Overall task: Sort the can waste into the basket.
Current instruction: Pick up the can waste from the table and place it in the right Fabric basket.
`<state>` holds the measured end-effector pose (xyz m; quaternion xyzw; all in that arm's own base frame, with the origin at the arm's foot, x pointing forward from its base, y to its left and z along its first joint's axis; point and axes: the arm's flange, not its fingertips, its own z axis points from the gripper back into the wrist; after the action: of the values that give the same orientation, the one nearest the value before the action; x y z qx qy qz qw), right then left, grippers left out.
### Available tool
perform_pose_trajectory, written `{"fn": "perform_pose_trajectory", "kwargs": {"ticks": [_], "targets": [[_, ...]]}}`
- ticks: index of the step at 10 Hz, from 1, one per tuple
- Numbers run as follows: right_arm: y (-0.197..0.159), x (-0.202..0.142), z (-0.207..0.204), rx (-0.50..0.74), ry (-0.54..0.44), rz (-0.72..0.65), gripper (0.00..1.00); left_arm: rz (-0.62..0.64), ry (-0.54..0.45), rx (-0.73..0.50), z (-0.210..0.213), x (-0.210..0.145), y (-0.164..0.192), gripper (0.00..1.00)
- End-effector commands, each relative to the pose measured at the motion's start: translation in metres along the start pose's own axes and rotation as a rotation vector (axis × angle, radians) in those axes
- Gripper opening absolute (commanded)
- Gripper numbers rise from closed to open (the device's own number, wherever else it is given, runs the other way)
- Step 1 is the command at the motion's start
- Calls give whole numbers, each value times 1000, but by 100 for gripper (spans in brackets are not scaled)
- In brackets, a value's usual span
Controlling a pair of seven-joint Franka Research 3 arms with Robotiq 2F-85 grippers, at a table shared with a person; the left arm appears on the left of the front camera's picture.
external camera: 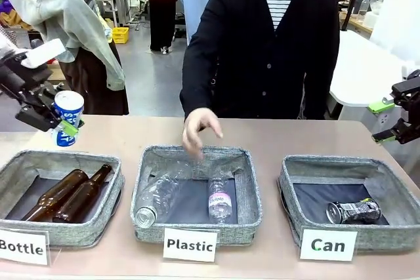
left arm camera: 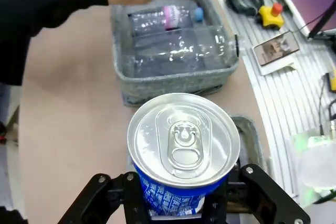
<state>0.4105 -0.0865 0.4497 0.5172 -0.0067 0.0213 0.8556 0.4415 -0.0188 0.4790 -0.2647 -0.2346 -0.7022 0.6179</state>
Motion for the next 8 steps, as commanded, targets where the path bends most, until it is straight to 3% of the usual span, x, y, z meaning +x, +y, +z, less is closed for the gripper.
{"fn": "perform_pose_trajectory", "kwargs": {"ticks": [1,4,7,8], "targets": [[0,0,1,-6,-6,21,100,49,-43,68,24,-12,-5,34],[0,0,1,-6,-6,21,100,121,-107,225,31,-13,-14,34],[0,0,0,0,0,0,100,8,-149,74,0,44,-23,34],[31,-26,40,-77,-78,-1,100,-40,-183,-23,-19,89,-23,34]]}}
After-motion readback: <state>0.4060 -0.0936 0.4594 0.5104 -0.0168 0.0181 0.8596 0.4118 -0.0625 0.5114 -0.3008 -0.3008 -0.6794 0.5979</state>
